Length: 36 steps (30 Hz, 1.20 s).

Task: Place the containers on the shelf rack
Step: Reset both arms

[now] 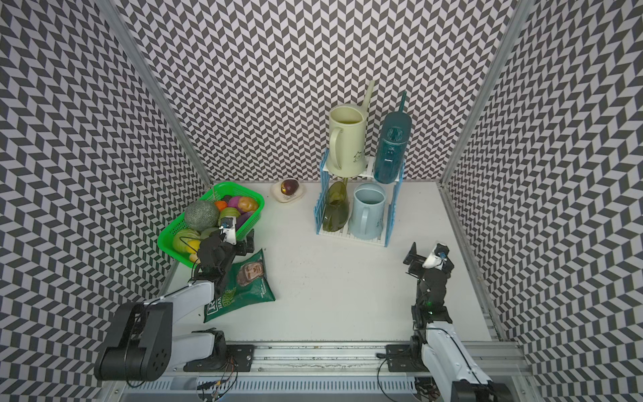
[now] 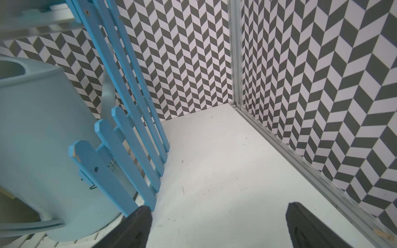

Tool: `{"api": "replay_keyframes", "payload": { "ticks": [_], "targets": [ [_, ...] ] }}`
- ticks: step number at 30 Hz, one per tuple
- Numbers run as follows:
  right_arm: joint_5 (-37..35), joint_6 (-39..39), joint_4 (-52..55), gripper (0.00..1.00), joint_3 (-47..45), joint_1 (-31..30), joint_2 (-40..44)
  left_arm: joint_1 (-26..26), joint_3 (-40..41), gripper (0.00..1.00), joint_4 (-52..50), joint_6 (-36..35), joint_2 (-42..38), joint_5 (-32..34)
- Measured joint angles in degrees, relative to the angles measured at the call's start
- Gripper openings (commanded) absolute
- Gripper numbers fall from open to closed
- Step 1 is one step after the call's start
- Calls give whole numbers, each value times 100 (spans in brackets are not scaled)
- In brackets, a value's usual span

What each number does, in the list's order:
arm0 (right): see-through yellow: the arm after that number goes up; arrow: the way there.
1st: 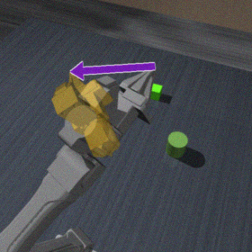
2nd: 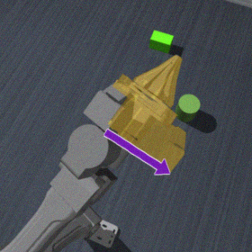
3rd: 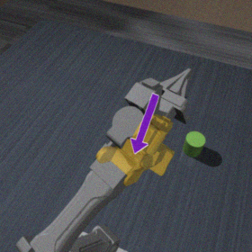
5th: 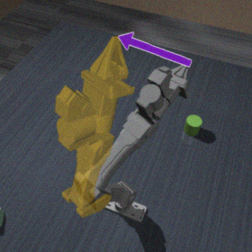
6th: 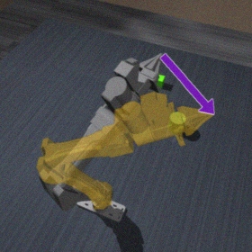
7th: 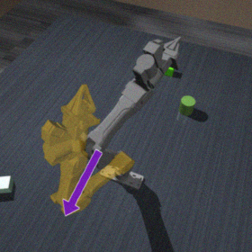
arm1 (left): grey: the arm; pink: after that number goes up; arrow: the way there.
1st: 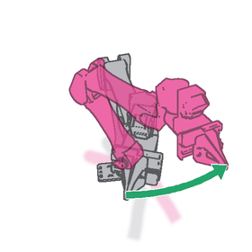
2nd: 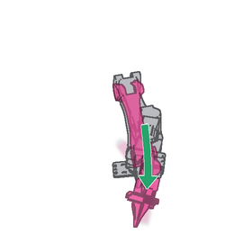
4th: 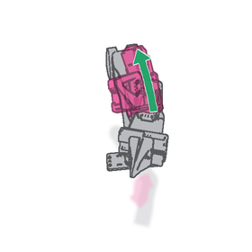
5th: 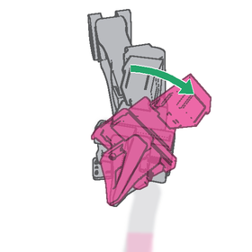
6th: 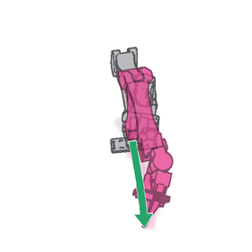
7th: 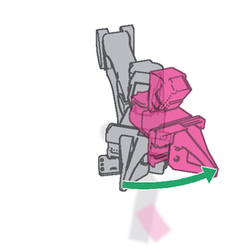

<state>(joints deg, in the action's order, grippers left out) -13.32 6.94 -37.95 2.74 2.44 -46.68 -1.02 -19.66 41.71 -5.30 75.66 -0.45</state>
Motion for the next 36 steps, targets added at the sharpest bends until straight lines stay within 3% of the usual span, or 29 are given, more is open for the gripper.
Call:
{"api": "replay_keyframes", "payload": {
  "ticks": [9,23,30,36],
  "targets": [
    [181,-9,-2033,100,-107,0,-1729,20,409,100,2487,286,1207,245],
    [962,-225,-3580,99,522,-90,-3963,20,573,100,2953,479,1285,356],
    [1296,-527,-3252,100,1193,-210,-4079,-79,702,100,3174,466,1285,535],
    [1331,-605,-3071,100,1226,-216,-4079,74,492,100,2909,498,1296,313]
  ]
}}
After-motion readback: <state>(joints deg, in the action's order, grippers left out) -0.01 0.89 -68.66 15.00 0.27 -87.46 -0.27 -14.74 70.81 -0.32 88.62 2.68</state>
